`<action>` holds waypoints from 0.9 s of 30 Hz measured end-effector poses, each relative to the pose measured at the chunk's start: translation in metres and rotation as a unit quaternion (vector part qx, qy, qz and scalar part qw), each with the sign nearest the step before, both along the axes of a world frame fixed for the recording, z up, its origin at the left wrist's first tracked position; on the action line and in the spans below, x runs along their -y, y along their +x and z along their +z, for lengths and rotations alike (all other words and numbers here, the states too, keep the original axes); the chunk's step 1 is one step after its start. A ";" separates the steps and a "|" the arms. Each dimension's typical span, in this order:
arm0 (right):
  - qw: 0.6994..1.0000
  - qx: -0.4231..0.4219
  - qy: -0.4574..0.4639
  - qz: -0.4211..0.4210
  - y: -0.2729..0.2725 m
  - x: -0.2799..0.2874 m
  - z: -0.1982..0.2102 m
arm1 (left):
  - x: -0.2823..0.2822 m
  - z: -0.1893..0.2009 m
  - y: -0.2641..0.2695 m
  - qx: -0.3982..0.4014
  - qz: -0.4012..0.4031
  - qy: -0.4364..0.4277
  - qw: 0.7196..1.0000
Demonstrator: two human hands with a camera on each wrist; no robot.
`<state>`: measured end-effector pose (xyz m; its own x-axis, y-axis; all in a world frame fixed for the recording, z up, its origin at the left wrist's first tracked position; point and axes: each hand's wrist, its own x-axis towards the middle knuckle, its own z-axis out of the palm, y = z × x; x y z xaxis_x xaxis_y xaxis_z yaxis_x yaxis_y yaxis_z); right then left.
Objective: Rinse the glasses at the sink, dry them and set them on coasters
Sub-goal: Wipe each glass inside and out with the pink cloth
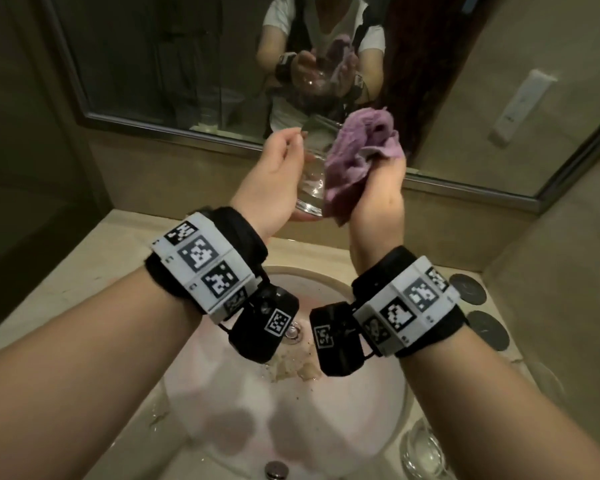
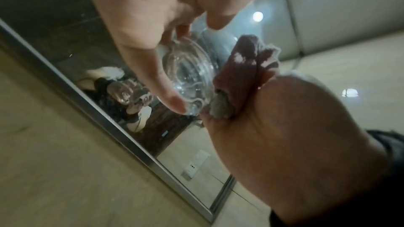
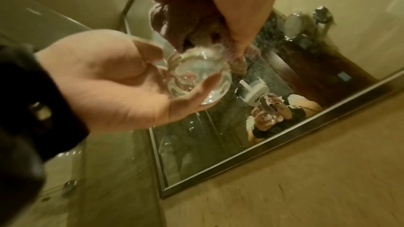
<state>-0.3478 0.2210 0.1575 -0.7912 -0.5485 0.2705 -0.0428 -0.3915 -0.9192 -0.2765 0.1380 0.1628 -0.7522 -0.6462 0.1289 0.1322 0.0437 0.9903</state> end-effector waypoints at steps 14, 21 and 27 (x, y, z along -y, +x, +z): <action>0.994 0.094 -0.032 0.039 -0.008 -0.005 0.013 | -0.002 -0.004 0.005 -0.024 -0.079 0.095 0.992; 0.998 -0.056 0.019 -0.014 0.009 0.004 0.007 | -0.006 0.000 0.007 -0.021 -0.062 0.095 0.993; 0.998 0.044 0.046 0.019 -0.007 -0.001 0.016 | 0.007 -0.005 0.015 -0.087 -0.168 0.207 0.960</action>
